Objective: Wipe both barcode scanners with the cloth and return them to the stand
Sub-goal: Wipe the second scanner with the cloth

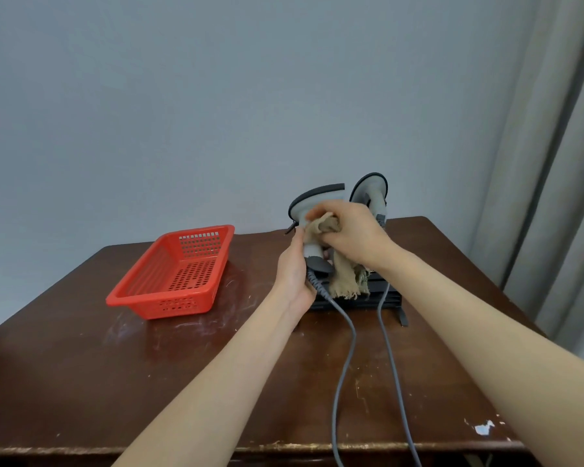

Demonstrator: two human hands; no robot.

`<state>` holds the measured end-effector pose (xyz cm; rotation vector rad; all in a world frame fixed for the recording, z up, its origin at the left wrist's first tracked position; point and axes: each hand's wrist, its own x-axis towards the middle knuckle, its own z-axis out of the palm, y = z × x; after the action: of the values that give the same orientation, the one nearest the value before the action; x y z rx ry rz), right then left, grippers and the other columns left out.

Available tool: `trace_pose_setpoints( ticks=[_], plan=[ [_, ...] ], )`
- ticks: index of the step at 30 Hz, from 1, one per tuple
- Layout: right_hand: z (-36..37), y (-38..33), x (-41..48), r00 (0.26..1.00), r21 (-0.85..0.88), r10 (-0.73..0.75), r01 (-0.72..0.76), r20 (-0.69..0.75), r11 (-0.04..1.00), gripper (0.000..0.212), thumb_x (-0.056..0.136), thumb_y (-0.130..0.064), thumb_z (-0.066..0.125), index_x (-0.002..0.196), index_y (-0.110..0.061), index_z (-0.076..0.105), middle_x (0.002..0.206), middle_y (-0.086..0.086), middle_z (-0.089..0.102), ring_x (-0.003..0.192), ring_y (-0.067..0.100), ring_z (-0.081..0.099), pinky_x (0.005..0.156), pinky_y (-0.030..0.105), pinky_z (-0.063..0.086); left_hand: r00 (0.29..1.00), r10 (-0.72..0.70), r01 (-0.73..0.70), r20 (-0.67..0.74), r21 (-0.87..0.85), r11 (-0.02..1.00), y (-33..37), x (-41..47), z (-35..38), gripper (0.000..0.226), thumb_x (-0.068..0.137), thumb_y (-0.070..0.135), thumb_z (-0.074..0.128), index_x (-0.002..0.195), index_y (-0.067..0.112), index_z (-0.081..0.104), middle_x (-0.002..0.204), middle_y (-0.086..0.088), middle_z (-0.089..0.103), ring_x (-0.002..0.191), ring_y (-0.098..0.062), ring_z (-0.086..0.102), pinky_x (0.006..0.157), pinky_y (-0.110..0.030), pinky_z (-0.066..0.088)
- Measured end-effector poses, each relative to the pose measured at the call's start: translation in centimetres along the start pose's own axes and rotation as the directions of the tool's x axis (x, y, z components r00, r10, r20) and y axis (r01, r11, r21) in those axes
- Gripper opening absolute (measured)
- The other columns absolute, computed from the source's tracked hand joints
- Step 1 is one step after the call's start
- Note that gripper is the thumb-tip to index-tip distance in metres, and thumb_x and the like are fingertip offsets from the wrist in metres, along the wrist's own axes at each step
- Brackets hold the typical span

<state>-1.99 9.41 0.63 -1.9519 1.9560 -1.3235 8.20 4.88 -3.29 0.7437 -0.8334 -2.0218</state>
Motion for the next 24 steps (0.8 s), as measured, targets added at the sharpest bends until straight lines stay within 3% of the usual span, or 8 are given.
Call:
trace_pose_setpoints(
  ticks=[4, 8, 10, 14, 16, 18, 22, 24],
  plan=[
    [0.0, 0.6, 0.4, 0.989, 0.057, 0.119, -0.115, -0.087, 0.992, 0.017, 0.084, -0.016, 0.069, 0.1, -0.019, 0.067, 0.096, -0.001, 0.064, 0.094, 0.02, 0.063, 0.085, 0.039, 0.054, 0.997, -0.067, 0.063, -0.029, -0.114, 0.991, 0.3, 0.1, 0.0, 0.036, 0.093, 0.038, 0.056, 0.112, 0.007, 0.059, 0.079, -0.01, 0.059, 0.052, -0.015, 0.058, 0.042, -0.021, 0.049],
    [0.1, 0.1, -1.0, 0.991, 0.196, 0.066, -0.088, 0.114, 0.977, 0.023, 0.08, -0.002, 0.071, 0.082, -0.026, 0.069, 0.081, -0.004, 0.071, 0.073, 0.006, 0.066, 0.076, 0.025, 0.055, 0.999, -0.04, 0.035, -0.035, -0.123, 0.992, 0.5, 0.9, -0.7, 0.037, 0.096, 0.041, 0.048, 0.114, 0.011, 0.062, 0.092, -0.008, 0.069, 0.071, -0.018, 0.066, 0.055, -0.027, 0.054],
    [0.0, 0.1, -1.2, 0.985, 0.159, 0.028, -0.056, 0.17, 0.986, 0.027, 0.078, 0.0, 0.071, 0.079, -0.027, 0.069, 0.078, -0.011, 0.069, 0.071, -0.003, 0.063, 0.071, 0.015, 0.052, 0.999, -0.035, 0.031, -0.037, -0.107, 0.994, 0.3, 1.0, -1.0, 0.037, 0.097, 0.041, 0.047, 0.112, 0.011, 0.063, 0.094, -0.008, 0.07, 0.076, -0.019, 0.067, 0.062, -0.031, 0.054],
    [0.3, 1.0, 0.2, 0.997, 0.01, 0.082, -0.082, 0.014, 0.997, 0.014, 0.081, -0.009, 0.067, 0.09, -0.018, 0.075, 0.09, -0.003, 0.073, 0.089, 0.014, 0.066, 0.082, 0.033, 0.054, 0.995, -0.092, 0.086, -0.038, -0.141, 0.986, -0.1, 0.3, -0.5, 0.036, 0.097, 0.039, 0.049, 0.114, 0.009, 0.061, 0.091, -0.012, 0.068, 0.068, -0.022, 0.068, 0.051, -0.03, 0.054],
    [0.4, 1.5, 0.9, 0.992, -0.027, 0.115, -0.117, -0.06, 0.993, 0.013, 0.082, -0.014, 0.068, 0.091, -0.019, 0.075, 0.096, 0.0, 0.073, 0.094, 0.018, 0.065, 0.085, 0.038, 0.054, 0.993, -0.112, 0.106, -0.032, -0.144, 0.984, -0.3, -0.1, -0.1, 0.032, 0.097, 0.036, 0.05, 0.106, 0.007, 0.06, 0.082, -0.013, 0.065, 0.05, -0.021, 0.066, 0.043, -0.025, 0.051],
    [0.4, 1.7, 1.0, 0.994, 0.013, 0.111, -0.111, 0.006, 0.994, 0.011, 0.08, -0.008, 0.068, 0.086, -0.014, 0.076, 0.095, -0.001, 0.073, 0.092, 0.016, 0.066, 0.085, 0.038, 0.055, 0.993, -0.109, 0.103, -0.034, -0.142, 0.985, -0.2, 0.1, -0.3, 0.03, 0.097, 0.036, 0.05, 0.102, 0.007, 0.059, 0.079, -0.012, 0.064, 0.044, -0.018, 0.064, 0.042, -0.023, 0.05],
    [-0.3, 0.4, -0.5, 0.947, 0.152, 0.063, -0.116, 0.315, 0.982, 0.025, 0.079, 0.001, 0.07, 0.076, -0.024, 0.073, 0.08, -0.009, 0.071, 0.076, 0.0, 0.067, 0.071, 0.017, 0.052, 0.997, -0.07, 0.065, -0.036, -0.112, 0.992, 0.1, 1.0, -1.0, 0.034, 0.097, 0.039, 0.049, 0.106, 0.009, 0.062, 0.088, -0.009, 0.069, 0.074, -0.02, 0.067, 0.06, -0.032, 0.054],
    [-0.2, 0.6, -0.1, 0.951, 0.132, 0.078, -0.122, 0.298, 0.984, 0.016, 0.079, -0.002, 0.07, 0.075, -0.017, 0.073, 0.079, -0.001, 0.073, 0.076, 0.007, 0.068, 0.072, 0.024, 0.056, 0.996, -0.079, 0.075, -0.031, -0.114, 0.991, -0.1, 1.0, -1.0, 0.034, 0.097, 0.038, 0.05, 0.106, 0.008, 0.063, 0.088, -0.01, 0.07, 0.073, -0.021, 0.068, 0.057, -0.031, 0.055]
  ],
)
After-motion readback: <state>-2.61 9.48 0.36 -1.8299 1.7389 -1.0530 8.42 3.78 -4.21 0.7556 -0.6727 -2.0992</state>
